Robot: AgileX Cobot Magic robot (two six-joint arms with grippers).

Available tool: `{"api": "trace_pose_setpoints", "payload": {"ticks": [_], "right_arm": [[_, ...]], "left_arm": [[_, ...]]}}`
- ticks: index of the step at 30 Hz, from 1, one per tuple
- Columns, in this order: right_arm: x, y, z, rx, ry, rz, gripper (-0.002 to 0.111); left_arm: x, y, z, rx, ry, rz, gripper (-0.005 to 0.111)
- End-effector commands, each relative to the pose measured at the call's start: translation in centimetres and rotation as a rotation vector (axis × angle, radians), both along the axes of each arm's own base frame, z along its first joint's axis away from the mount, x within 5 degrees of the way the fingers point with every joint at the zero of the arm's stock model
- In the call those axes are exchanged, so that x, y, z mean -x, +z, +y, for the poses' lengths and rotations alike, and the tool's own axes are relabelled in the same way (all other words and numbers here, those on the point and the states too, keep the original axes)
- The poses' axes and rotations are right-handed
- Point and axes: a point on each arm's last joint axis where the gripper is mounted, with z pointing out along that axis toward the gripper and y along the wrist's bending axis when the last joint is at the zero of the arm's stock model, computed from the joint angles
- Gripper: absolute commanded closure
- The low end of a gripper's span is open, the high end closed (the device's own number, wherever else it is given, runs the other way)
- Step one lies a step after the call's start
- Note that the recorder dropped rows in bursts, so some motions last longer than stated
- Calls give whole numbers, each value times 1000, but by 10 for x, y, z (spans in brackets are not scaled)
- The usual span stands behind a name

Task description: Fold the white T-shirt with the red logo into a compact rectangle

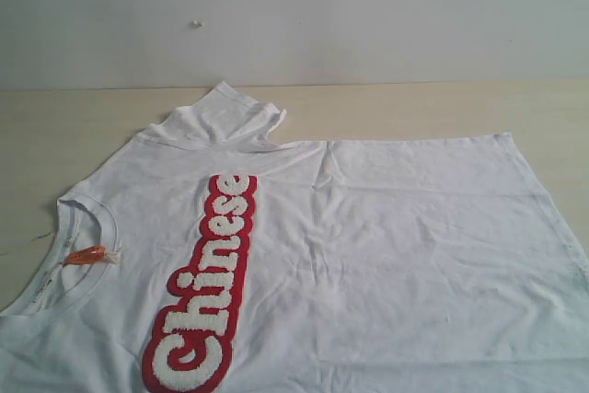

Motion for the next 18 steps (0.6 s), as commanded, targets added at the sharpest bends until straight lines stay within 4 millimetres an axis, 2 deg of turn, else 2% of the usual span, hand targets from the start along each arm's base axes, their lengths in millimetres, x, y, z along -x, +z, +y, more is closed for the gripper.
{"api": "trace_pose_setpoints", "payload": {"ticks": [1, 6, 9, 10, 14, 18], "right_arm": [[-28, -5, -4, 53, 10, 77, 108], [-55, -18, -7, 190, 58, 205, 108], [-68, -29, -7, 213, 92, 286, 108], [-76, -39, -6, 226, 132, 344, 108], [-84, -60, 1, 271, 286, 467, 108], [-89, -88, 15, 276, 537, 621, 108]], "left_arm": [[-26, 1, -9, 36, -18, 37, 107], [-52, -17, -25, -14, -96, 128, 107], [-62, -33, -39, -214, -228, 214, 107], [-66, -45, -47, -369, -337, 287, 107], [-70, -62, -54, -483, -448, 390, 107], [-66, -75, -53, -643, -597, 481, 107]]}}
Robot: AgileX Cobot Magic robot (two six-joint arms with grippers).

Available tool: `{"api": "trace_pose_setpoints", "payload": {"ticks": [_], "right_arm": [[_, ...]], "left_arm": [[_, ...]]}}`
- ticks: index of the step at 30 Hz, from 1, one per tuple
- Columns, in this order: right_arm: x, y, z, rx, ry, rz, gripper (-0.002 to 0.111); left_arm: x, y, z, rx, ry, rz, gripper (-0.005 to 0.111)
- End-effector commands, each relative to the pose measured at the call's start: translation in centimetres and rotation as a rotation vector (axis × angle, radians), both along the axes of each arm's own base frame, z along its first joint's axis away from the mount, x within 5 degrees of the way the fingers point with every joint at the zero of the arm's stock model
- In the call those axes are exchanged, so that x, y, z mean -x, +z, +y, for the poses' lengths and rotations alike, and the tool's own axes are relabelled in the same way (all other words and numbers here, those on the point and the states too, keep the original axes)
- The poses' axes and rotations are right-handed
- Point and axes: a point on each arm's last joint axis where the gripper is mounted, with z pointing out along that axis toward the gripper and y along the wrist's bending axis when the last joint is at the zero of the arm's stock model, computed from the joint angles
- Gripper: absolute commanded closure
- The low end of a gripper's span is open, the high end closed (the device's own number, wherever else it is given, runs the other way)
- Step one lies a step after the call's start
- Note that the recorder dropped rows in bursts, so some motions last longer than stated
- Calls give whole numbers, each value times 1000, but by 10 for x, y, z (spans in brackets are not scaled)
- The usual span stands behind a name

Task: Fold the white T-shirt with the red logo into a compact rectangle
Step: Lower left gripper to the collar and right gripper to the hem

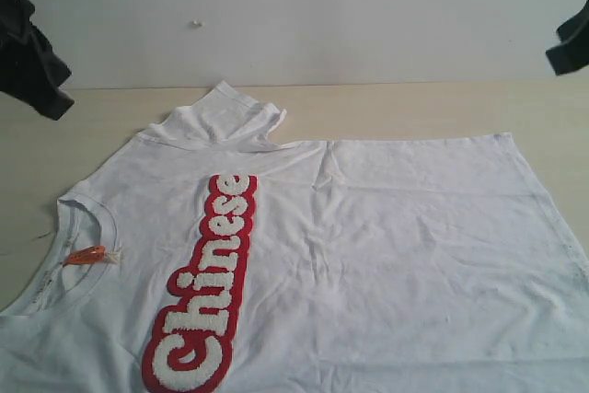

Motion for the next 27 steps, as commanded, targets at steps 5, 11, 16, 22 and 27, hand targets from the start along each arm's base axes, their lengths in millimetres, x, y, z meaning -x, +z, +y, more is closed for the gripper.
{"api": "trace_pose_setpoints", "payload": {"ticks": [5, 11, 16, 22, 27], "right_arm": [[11, -44, 35, 227, 707, 348, 108], [18, -51, 63, 426, 856, 406, 108], [18, -51, 67, 399, 834, 414, 102], [21, -52, 66, 381, 826, 445, 94], [21, -52, 66, 370, 807, 450, 66]], "left_arm": [[19, -24, -8, -125, -332, 193, 107], [44, -60, -4, -181, -498, 393, 107], [51, -73, -2, -191, -503, 426, 107], [50, -73, -4, -161, -493, 417, 85], [51, -74, -6, -136, -486, 418, 36]]}}
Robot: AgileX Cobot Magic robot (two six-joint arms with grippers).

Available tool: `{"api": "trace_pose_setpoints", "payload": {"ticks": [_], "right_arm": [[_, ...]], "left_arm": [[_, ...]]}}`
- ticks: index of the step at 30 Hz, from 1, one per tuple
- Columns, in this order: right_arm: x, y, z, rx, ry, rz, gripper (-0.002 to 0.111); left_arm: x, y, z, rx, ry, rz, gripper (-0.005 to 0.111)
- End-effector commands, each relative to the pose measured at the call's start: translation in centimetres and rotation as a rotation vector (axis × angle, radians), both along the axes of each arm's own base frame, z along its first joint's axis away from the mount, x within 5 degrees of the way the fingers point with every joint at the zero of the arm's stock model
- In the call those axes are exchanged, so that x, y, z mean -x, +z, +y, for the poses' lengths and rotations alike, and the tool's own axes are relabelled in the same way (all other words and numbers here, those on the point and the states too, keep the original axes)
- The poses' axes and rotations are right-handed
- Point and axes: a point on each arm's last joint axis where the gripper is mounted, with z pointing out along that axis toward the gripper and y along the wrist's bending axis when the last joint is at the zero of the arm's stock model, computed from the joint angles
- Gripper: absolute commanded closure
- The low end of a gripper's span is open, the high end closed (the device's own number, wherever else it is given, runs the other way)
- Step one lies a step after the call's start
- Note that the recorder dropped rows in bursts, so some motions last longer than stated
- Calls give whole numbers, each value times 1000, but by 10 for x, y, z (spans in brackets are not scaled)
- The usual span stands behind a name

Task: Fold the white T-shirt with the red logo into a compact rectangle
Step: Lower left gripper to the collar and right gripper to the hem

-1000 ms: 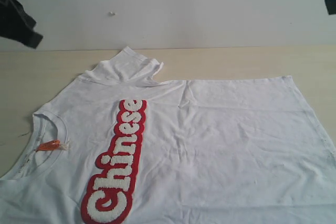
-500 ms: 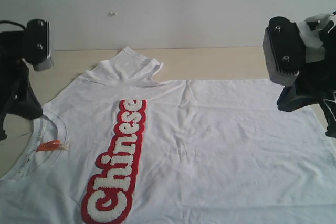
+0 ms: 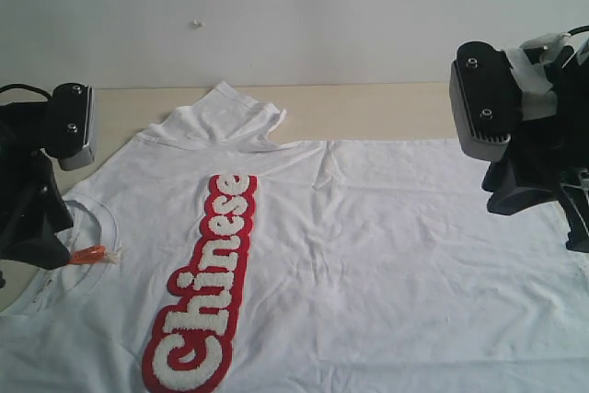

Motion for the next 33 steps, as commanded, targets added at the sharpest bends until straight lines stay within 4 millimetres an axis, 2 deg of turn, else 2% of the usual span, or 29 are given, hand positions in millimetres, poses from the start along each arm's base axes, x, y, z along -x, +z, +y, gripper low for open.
{"api": "trace_pose_setpoints", "payload": {"ticks": [1, 4, 6, 8, 16, 22, 33], "right_arm": [[1, -2, 1, 0, -6, 13, 56], [2, -2, 1, 1, -5, 23, 32], [3, -3, 1, 3, -4, 36, 21], [3, -4, 1, 5, -2, 54, 15], [0, -23, 2, 23, 6, 178, 13], [-6, -33, 1, 41, 11, 196, 13], [-22, -46, -2, 90, 19, 118, 13]], "left_arm": [[1, -3, -3, 22, 6, -4, 29], [4, -6, -4, 48, 22, 21, 15], [5, -6, -7, 84, 42, 33, 12], [6, -6, -9, 111, 57, 39, 12], [5, -7, -9, 97, 36, 38, 12], [2, -11, 1, -58, -257, -27, 12], [-56, -38, -6, -188, -380, 20, 12]]}}
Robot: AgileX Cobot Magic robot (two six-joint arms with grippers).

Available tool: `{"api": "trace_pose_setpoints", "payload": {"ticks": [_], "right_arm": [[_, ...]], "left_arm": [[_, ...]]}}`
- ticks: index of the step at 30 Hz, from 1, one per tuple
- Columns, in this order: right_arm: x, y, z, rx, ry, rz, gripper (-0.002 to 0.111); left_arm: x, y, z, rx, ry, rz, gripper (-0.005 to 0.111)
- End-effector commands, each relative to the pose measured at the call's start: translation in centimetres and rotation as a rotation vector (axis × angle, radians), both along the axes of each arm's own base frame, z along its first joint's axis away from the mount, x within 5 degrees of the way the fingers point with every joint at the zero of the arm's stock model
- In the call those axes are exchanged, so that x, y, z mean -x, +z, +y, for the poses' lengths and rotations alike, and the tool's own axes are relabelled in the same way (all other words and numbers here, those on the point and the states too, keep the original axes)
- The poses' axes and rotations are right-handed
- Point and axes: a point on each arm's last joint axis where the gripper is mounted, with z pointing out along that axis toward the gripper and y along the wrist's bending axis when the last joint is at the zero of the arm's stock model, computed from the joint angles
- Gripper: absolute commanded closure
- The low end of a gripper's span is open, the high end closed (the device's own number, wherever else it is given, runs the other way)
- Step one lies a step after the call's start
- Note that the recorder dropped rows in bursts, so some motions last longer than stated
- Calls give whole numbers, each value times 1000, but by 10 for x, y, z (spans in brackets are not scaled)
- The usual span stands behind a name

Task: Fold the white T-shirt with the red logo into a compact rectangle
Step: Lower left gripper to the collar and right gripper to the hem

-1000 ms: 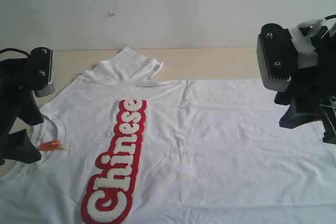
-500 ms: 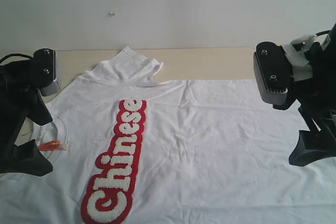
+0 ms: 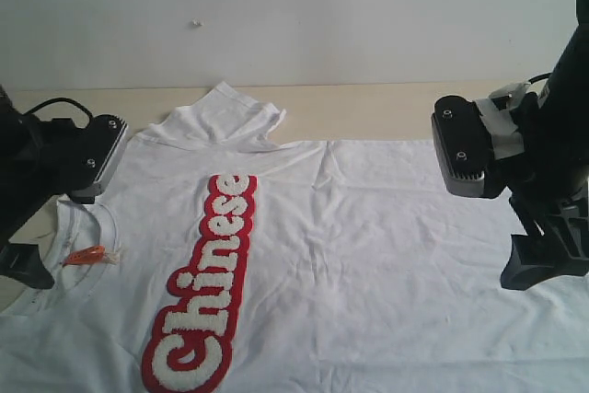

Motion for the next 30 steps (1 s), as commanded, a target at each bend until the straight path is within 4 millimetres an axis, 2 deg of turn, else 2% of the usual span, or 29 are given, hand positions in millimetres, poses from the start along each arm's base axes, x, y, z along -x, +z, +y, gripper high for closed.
{"api": "trace_pose_setpoints", "payload": {"ticks": [1, 7, 14, 24, 30], "right_arm": [[-6, -5, 0, 13, 10, -46, 13], [-13, -15, 1, 16, 23, -43, 13], [-18, -26, 1, 19, 31, -35, 13], [-23, -26, 2, 20, 72, -87, 14], [-29, -33, -12, 31, 96, -96, 14]], "left_arm": [[-20, -11, -5, -27, -41, 19, 12], [-35, -29, -6, -30, -32, 26, 12], [-36, -31, -7, -17, -17, 28, 12], [-41, -35, -12, 29, 13, -4, 12], [-41, -36, -8, 41, 83, 14, 12]]}}
